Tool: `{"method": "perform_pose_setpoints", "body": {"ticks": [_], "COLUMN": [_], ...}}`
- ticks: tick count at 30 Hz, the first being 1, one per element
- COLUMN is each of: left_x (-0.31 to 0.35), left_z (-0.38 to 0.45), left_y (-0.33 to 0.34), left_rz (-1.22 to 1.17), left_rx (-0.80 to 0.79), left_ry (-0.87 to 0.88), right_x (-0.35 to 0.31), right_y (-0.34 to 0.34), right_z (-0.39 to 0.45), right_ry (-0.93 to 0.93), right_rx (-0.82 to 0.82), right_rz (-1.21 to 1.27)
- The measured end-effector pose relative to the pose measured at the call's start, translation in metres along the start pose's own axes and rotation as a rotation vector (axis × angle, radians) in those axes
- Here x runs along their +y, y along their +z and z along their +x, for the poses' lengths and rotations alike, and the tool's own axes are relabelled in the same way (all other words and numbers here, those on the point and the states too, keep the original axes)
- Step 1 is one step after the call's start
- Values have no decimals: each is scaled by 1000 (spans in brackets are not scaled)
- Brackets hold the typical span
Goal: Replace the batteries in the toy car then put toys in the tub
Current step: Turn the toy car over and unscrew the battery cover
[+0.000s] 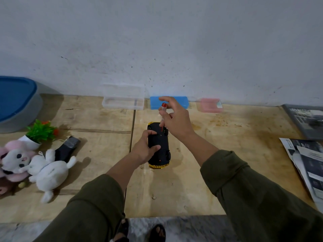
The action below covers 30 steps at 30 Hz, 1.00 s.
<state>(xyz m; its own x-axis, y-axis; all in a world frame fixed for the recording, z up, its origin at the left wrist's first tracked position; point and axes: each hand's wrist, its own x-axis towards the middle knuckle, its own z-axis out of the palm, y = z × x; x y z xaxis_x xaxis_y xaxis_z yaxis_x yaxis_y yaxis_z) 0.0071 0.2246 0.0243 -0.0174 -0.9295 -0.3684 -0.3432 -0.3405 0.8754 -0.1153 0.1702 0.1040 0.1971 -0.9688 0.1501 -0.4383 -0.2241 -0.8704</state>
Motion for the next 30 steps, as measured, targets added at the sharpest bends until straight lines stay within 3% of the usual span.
{"method": "perform_pose_setpoints", "body": {"ticks": [15,21,30], "left_x": [3,8,8], "left_z": [5,-1,-1], "left_y": [-5,-7,-7], "left_rz": [-69,-196,-87], "left_rx": [-2,-133,-130], "left_ry": [21,-1,28], "right_x": [-4,-3,-1], "right_y": [-4,-2,-1], "right_z": [8,13,8], "right_ry": [-48,-111,-96], "right_rx": [57,93,94], "right_rz": [-67,-122,-100]}}
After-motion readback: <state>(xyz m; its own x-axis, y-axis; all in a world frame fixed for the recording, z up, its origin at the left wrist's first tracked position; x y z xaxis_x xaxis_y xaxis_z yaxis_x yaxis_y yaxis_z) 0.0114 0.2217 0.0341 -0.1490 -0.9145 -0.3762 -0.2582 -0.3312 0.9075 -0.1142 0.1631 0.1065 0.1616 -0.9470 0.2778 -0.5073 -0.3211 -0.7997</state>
